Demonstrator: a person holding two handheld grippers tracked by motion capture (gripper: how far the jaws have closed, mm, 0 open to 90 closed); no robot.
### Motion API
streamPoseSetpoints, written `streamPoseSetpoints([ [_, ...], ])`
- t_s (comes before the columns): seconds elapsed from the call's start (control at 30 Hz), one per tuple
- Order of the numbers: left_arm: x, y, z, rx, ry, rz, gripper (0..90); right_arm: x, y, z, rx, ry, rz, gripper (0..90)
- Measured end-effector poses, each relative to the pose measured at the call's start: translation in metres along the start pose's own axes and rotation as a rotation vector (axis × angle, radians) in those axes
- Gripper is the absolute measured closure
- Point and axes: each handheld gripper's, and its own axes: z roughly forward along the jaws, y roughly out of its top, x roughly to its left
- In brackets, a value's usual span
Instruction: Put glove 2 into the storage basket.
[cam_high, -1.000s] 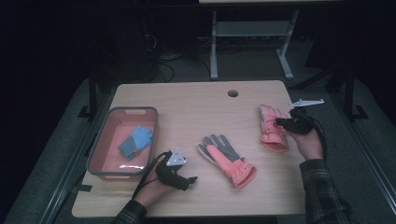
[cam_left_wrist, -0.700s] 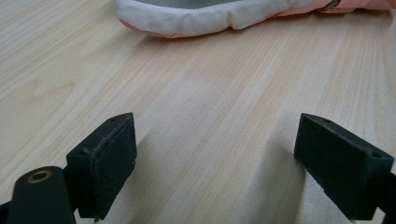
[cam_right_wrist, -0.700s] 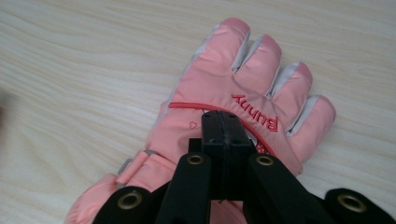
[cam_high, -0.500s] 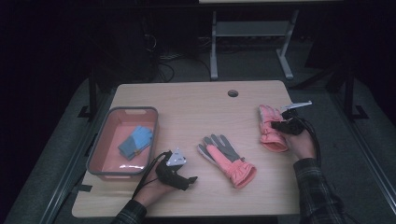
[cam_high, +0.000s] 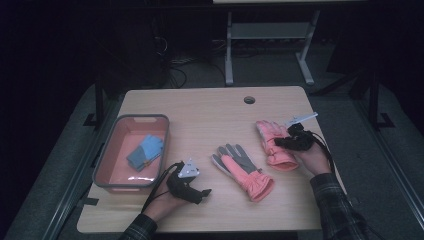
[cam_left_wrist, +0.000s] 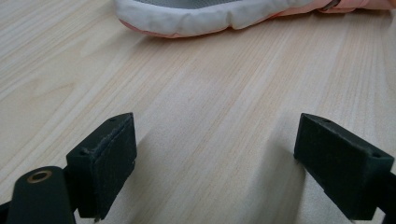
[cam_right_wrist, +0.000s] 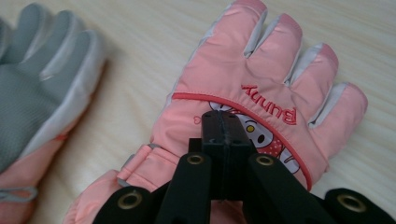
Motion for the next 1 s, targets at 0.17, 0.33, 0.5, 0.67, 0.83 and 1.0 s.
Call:
streamPoseSetpoints([
  [0.17, 0.0, 0.0, 0.0, 0.0, 0.0, 0.0, 12.6, 0.018, 0.003, 0.003, 0.022, 0.051, -0.071, 90.0],
  [0.33, 0.0, 0.0, 0.0, 0.0, 0.0, 0.0, 12.6, 0.031, 0.005, 0.006, 0.037, 0.102, -0.125, 90.0],
  [0.5, 0.0, 0.001, 0.001, 0.0, -0.003, 0.002, 12.5, 0.04, 0.006, 0.009, 0.035, 0.13, -0.164, 90.0],
  [0.67, 0.0, 0.001, 0.001, 0.001, -0.002, 0.003, 12.5, 0.043, 0.008, 0.003, 0.031, 0.102, -0.142, 84.2],
  [0.83, 0.0, 0.001, 0.001, 0.001, -0.002, 0.003, 12.5, 0.045, 0.008, -0.009, 0.015, 0.053, -0.053, 64.6],
  [1.0, 0.0, 0.001, 0.001, 0.001, -0.002, 0.003, 12.5, 0.05, 0.006, -0.012, 0.022, -0.009, 0.043, 44.0],
])
